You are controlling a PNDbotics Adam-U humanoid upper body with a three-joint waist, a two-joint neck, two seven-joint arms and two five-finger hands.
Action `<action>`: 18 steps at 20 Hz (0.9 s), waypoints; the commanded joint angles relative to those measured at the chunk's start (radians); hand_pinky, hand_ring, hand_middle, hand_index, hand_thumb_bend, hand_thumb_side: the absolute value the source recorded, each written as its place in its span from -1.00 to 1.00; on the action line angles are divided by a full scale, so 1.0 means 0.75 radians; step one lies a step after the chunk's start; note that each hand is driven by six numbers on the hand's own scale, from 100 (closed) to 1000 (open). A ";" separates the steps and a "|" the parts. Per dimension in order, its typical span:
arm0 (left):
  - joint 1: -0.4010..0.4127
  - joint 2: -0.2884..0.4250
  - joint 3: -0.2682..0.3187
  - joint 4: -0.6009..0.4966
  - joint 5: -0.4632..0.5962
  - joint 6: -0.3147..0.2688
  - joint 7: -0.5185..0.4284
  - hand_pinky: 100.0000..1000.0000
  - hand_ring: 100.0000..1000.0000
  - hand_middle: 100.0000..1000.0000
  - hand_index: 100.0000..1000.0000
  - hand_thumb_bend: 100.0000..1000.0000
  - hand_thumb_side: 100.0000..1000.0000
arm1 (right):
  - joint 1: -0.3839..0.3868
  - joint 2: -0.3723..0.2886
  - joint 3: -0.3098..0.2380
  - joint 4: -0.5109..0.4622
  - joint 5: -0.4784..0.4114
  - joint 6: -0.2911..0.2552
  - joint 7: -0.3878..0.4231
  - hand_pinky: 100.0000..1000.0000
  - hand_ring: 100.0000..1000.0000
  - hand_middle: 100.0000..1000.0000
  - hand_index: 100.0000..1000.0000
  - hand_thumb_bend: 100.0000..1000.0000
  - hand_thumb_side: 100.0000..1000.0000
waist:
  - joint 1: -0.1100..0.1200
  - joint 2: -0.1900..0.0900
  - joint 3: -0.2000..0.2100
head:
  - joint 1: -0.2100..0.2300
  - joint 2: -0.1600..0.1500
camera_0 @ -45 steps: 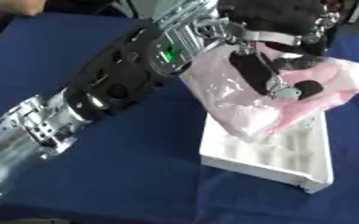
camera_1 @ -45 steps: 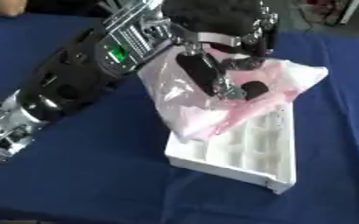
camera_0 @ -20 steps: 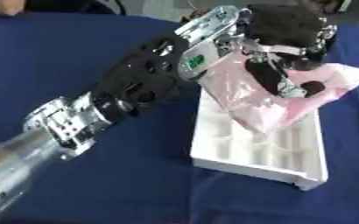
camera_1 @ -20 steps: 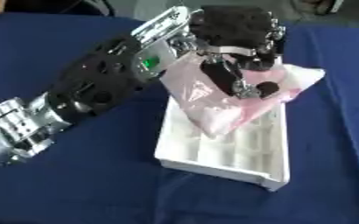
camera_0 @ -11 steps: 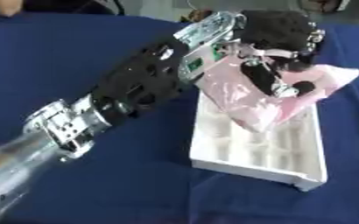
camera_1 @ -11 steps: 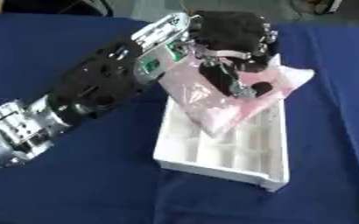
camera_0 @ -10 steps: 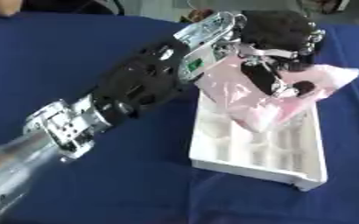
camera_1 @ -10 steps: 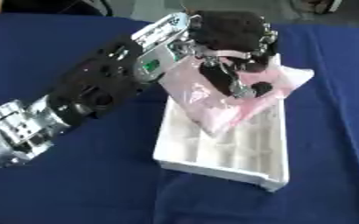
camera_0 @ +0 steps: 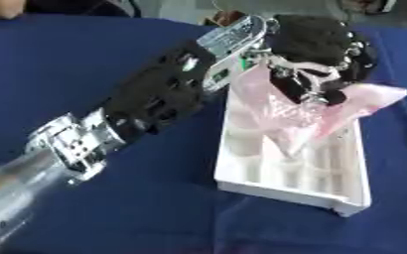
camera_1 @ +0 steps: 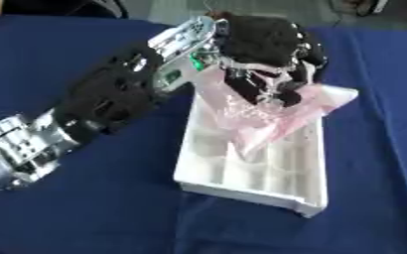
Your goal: Pick up objects on the table and place them in the box.
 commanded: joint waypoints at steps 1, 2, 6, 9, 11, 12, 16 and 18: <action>-0.015 0.002 0.005 -0.003 -0.035 -0.014 0.009 0.30 0.48 0.49 0.55 -1.00 -0.86 | -0.016 -0.025 -0.008 -0.023 0.000 -0.002 -0.002 0.12 0.34 0.59 0.87 -1.00 0.37 | -0.005 -0.015 -0.001 | 0.002 -0.022; -0.014 0.001 0.004 -0.002 -0.040 -0.016 0.012 0.30 0.48 0.49 0.55 -1.00 -0.86 | -0.016 -0.025 -0.008 -0.023 0.000 -0.002 -0.002 0.12 0.34 0.59 0.87 -1.00 0.37 | -0.006 -0.014 -0.001 | 0.002 -0.022; -0.011 -0.001 -0.002 0.001 -0.051 -0.021 0.012 0.33 0.50 0.49 0.56 -1.00 -0.84 | -0.015 -0.025 -0.009 -0.022 0.001 -0.002 -0.003 0.12 0.34 0.59 0.87 -1.00 0.37 | -0.007 -0.014 0.000 | 0.001 -0.022; -0.009 -0.002 -0.004 0.004 -0.044 -0.023 0.006 0.33 0.50 0.49 0.57 -1.00 -0.81 | -0.014 -0.025 -0.010 -0.021 0.001 -0.002 -0.003 0.12 0.33 0.59 0.87 -1.00 0.37 | -0.009 -0.015 0.002 | 0.000 -0.023; -0.009 -0.002 -0.005 0.005 -0.028 -0.025 -0.001 0.34 0.52 0.52 0.58 -1.00 -0.78 | -0.014 -0.024 -0.010 -0.021 0.001 -0.003 -0.003 0.12 0.33 0.59 0.87 -1.00 0.37 | -0.010 -0.015 0.003 | -0.001 -0.024; -0.009 -0.001 -0.006 0.005 -0.016 -0.027 -0.007 0.34 0.52 0.51 0.58 -1.00 -0.78 | -0.013 -0.024 -0.010 -0.020 0.001 -0.003 -0.003 0.12 0.33 0.59 0.87 -1.00 0.37 | -0.010 -0.015 0.004 | -0.001 -0.024; -0.002 0.009 -0.008 -0.003 0.051 -0.043 -0.055 0.48 0.67 0.62 0.63 -1.00 -0.73 | -0.012 -0.025 -0.012 -0.020 0.002 -0.002 -0.004 0.12 0.33 0.59 0.87 -1.00 0.37 | -0.011 -0.015 0.008 | -0.009 -0.026; 0.006 0.019 -0.008 -0.014 0.124 -0.053 -0.094 0.49 0.70 0.66 0.66 -1.00 -0.71 | -0.011 -0.025 -0.014 -0.019 0.003 -0.002 -0.005 0.12 0.33 0.59 0.87 -1.00 0.37 | -0.011 -0.016 0.011 | -0.016 -0.026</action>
